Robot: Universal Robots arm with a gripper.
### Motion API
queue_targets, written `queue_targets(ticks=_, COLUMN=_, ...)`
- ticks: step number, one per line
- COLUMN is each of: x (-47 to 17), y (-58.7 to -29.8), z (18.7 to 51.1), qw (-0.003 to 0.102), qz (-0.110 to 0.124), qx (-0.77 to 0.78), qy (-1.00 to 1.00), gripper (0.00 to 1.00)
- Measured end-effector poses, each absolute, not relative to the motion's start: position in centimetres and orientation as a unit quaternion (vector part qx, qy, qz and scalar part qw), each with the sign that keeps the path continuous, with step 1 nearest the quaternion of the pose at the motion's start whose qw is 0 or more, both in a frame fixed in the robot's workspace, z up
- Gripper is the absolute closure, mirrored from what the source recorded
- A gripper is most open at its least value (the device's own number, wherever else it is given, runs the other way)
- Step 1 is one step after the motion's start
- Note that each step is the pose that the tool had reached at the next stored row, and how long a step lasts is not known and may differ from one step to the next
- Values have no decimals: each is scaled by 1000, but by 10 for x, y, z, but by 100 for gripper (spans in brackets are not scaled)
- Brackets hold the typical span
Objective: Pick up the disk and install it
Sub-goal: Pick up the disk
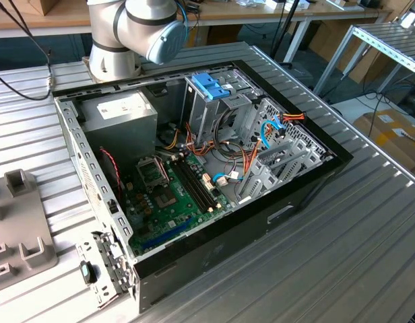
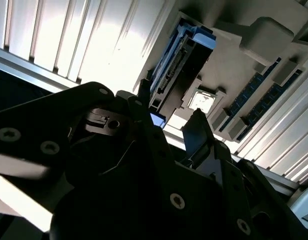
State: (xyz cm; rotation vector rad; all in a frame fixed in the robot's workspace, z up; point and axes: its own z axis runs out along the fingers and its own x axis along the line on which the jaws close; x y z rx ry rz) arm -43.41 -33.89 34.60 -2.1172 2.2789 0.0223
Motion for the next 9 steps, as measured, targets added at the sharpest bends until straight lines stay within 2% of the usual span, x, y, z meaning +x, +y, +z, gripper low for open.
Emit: queue_targets(ticks=9, x=-434, y=-339, z=329, qw=15, qz=8, qx=-681, qy=733, gripper=46)
